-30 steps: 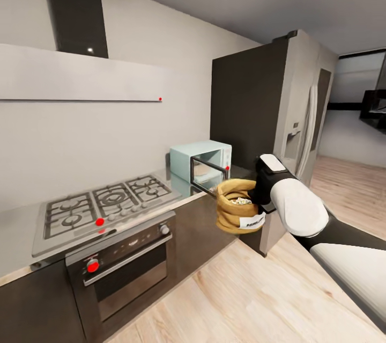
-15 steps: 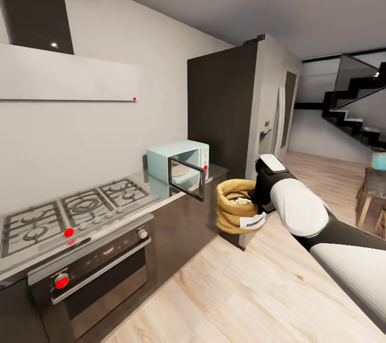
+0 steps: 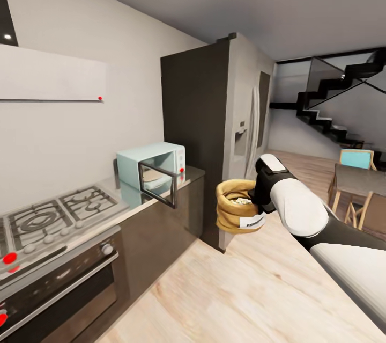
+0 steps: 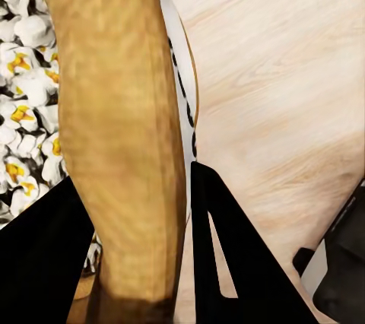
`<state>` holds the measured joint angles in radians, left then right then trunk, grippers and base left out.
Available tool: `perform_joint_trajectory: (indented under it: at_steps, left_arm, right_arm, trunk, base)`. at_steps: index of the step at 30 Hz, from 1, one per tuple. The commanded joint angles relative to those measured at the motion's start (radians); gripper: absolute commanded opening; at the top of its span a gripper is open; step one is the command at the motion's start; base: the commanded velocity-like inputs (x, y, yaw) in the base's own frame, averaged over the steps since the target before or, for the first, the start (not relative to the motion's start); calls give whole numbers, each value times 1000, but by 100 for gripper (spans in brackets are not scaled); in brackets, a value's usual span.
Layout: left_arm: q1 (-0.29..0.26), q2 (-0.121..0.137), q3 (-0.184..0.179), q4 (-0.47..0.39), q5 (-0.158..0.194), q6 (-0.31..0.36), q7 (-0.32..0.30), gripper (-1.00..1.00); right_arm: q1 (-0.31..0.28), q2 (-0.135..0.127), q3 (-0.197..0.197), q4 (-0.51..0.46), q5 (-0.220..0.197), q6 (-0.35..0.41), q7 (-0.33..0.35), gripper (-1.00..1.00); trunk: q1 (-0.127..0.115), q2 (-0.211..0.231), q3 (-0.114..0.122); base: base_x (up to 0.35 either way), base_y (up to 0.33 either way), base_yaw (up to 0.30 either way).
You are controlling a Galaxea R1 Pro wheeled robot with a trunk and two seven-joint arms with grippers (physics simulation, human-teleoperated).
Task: In the kitchen, take the popcorn bag from the countertop, put it into the microwave, and heat it until the popcorn is cooked so the cooked popcorn ends up inside the bag.
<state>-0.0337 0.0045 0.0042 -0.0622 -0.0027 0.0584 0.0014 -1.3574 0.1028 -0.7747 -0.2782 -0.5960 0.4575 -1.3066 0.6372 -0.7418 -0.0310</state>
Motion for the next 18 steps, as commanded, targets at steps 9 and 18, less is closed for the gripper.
perform_joint_trajectory:
  at_steps: [9, 18]
  left_arm:
    - [0, 0, 0, -2, 0, 6, 0, 100]
    - [0, 0, 0, -2, 0, 6, 0, 100]
  right_arm:
    - [0, 0, 4, -3, -6, 10, -6, -100]
    - [0, 0, 3, -3, -6, 11, -6, -100]
  trunk:
    - [1, -1, -2]
    - [1, -1, -2]
  base:
    - [214, -234, 22]
    - [202, -238, 181]
